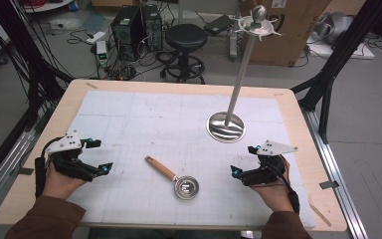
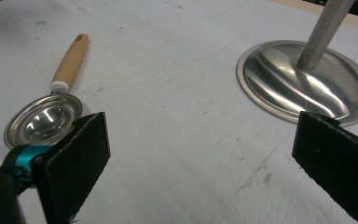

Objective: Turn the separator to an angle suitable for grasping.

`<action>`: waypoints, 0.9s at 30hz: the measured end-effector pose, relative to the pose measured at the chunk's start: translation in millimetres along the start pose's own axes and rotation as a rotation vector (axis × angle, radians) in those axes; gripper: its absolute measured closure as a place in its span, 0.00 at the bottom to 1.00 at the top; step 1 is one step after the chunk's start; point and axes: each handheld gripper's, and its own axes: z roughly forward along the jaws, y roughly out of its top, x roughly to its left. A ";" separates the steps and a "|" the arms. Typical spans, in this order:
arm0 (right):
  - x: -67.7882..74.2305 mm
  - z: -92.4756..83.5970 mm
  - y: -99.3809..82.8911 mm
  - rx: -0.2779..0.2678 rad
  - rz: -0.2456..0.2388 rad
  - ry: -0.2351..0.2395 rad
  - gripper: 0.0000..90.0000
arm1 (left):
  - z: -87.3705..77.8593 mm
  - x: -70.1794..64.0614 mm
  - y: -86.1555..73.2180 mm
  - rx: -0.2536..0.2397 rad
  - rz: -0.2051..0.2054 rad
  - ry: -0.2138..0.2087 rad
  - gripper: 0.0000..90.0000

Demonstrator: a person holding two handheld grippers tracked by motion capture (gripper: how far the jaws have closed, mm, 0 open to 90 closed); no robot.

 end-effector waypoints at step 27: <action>34.7 28.5 30.7 0.062 -0.087 0.060 0.03 | -2.8 -3.5 4.5 -0.027 0.008 -0.012 0.04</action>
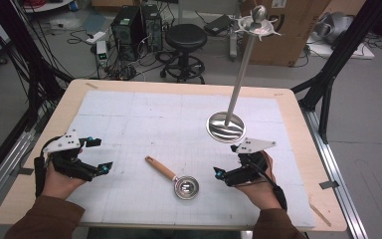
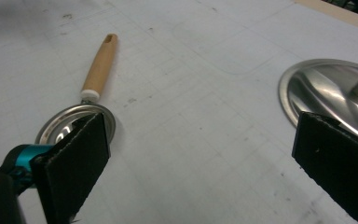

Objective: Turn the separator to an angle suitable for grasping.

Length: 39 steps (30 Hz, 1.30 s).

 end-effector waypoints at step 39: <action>57.5 89.8 59.7 0.219 -0.172 0.122 0.18 | 1.7 0.3 0.7 0.009 0.006 -0.006 0.04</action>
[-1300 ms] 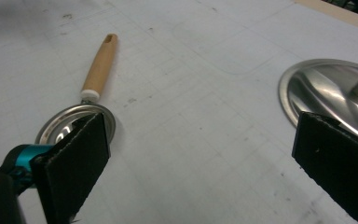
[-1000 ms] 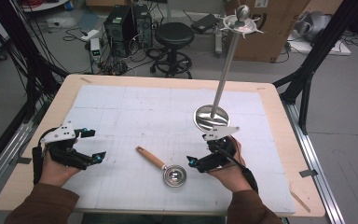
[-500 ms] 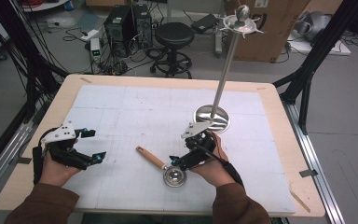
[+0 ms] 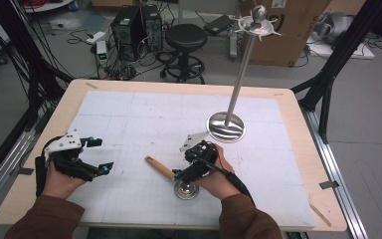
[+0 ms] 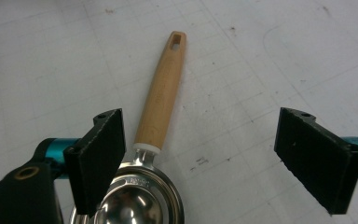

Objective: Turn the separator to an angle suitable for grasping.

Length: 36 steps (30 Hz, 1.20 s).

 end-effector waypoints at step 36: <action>18.1 48.0 3.2 0.245 -0.020 0.073 0.65 | 1.2 1.1 -0.6 0.007 -0.004 -0.007 0.04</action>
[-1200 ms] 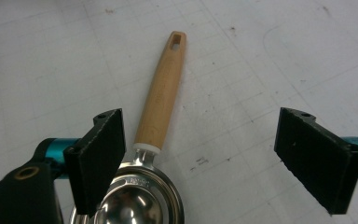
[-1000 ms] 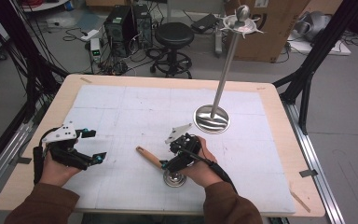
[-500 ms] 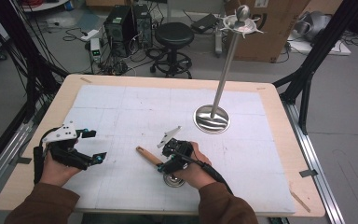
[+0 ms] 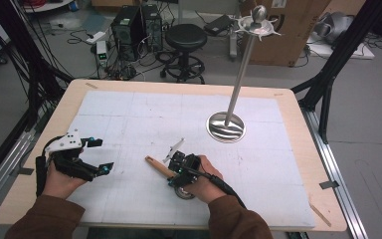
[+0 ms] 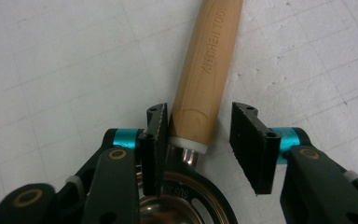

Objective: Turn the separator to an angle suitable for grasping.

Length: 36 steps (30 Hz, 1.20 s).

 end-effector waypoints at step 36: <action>0.6 -2.7 4.0 0.085 0.003 0.034 0.73 | 1.0 0.3 -0.2 0.012 0.005 0.003 0.04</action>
